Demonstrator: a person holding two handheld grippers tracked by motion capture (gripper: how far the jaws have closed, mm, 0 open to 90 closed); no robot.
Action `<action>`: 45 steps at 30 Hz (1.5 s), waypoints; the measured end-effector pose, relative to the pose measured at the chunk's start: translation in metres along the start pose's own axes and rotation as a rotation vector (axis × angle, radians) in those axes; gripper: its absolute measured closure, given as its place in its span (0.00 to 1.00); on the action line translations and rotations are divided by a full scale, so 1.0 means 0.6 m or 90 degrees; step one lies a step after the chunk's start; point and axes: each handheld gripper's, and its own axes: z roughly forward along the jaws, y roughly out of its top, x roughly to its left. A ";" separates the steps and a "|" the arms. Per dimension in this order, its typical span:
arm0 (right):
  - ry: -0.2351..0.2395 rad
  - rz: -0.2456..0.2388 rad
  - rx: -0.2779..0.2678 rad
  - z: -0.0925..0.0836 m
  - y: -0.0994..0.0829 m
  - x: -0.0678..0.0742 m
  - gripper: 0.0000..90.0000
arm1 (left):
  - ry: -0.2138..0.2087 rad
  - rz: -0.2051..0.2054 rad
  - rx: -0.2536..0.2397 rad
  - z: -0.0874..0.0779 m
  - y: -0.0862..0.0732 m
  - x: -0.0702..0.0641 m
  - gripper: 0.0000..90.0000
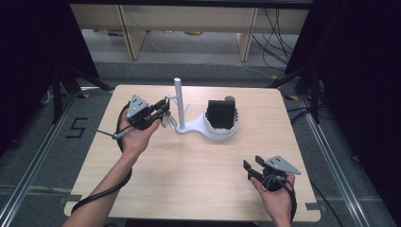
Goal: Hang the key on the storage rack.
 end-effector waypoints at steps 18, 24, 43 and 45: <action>0.000 0.023 0.005 -0.001 -0.002 0.006 0.53 | 0.016 -0.009 0.024 0.018 0.000 0.008 0.83; -0.003 0.022 0.016 -0.004 -0.002 0.007 0.53 | 0.019 -0.005 0.030 0.026 -0.001 0.007 0.82; -0.003 -0.003 0.014 -0.004 -0.003 0.000 0.52 | 0.026 0.003 0.044 0.057 -0.009 0.001 0.81; -0.003 0.026 0.025 -0.006 -0.004 0.007 0.52 | 0.027 0.006 0.044 0.059 -0.009 0.001 0.80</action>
